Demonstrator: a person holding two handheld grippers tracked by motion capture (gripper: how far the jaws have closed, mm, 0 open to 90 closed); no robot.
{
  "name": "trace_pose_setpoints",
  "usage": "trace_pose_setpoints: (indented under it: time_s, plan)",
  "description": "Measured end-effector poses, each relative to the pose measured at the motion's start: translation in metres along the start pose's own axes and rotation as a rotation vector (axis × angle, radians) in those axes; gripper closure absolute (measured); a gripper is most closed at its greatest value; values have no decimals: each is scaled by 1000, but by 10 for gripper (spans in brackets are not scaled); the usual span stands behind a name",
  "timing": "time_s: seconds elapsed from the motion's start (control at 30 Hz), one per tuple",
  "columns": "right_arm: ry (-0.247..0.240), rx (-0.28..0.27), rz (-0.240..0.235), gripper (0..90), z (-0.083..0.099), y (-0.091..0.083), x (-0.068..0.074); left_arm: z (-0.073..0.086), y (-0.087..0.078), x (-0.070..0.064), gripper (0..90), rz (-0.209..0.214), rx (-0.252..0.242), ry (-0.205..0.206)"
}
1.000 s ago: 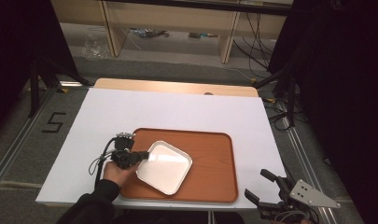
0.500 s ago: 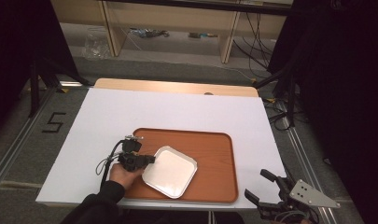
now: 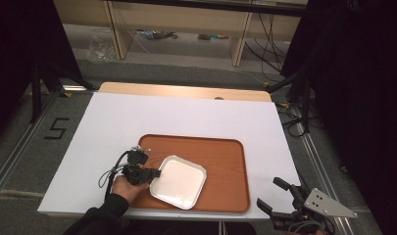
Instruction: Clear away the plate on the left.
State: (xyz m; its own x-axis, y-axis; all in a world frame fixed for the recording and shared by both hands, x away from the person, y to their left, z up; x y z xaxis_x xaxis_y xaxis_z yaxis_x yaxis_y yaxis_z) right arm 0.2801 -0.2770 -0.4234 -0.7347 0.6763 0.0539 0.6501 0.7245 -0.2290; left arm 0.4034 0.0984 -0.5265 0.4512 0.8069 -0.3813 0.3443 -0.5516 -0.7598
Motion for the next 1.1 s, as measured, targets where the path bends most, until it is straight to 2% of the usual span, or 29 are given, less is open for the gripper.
trace_pose_setpoints:
  time_s: [0.03, 0.07, 0.17, 0.2, 0.23, 0.33, 0.37, 0.4, 0.43, 0.53, 0.6, 0.63, 0.67, 0.73, 0.77, 1.1]
  plan:
    - [7, -9, 5, 150, 0, 0, 0, 2, -2, 1, 838, 4, 16, 12]
    - [-8, 13, -4, 149, 1, -1, -1, 3, -2, 1, 836, 5, 11, 3]
    - [0, -6, 0, 150, 0, 0, -1, 6, -5, 1, 831, 4, 19, 10]
    - [-5, 12, 4, 150, 1, 0, -1, 7, -5, 1, 829, -5, 13, -3]
    - [-6, 10, 4, 149, 1, 0, -1, 8, -6, 1, 826, -2, 26, 13]
    - [-1, 0, 4, 150, 0, 0, -2, 13, -9, -1, 816, 0, 30, 13]
    - [-6, 12, 8, 150, 1, -1, -2, 14, -9, -1, 811, -5, 31, 14]
    - [2, 8, 20, 150, 1, -1, -2, 16, -11, -2, 810, 1, 40, 24]
    - [-4, 14, 8, 150, 2, 0, -2, 17, -11, -2, 807, -6, 37, 22]
    - [-3, 0, 3, 150, 0, 0, -1, 22, -14, -5, 806, -3, 47, 25]
    - [-4, 13, 7, 150, 1, -1, -2, 26, -16, -7, 805, -1, 53, 30]
    - [14, -1, 23, 150, 1, 0, -1, 27, -16, -8, 801, -5, 51, 24]
    - [26, -21, 33, 150, 0, 1, 0, 29, -17, -9, 800, 4, 61, 34]
    - [25, -9, 27, 149, 0, 0, 0, 33, -19, -11, 797, 11, 74, 40]
    - [7, -4, 4, 150, 1, 1, -1, 35, -20, -13, 794, 14, 79, 45]
    - [3, 3, 0, 150, 1, 1, -1, 40, -20, -22, 764, 36, 92, 47]
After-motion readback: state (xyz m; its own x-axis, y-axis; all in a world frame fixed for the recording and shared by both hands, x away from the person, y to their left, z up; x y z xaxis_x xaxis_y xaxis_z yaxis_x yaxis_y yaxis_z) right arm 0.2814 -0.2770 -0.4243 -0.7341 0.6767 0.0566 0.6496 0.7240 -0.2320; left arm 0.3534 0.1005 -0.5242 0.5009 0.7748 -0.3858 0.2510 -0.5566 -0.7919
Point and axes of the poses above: each handheld gripper's, and its own axes: y roughly forward along the jaws, z roughly out of its underside, x roughly to its left, the point moved 6 cm from there along y, roughly forward along the jaws, and after that the axes turned 2 degrees about -y, right-handed, at the moved point
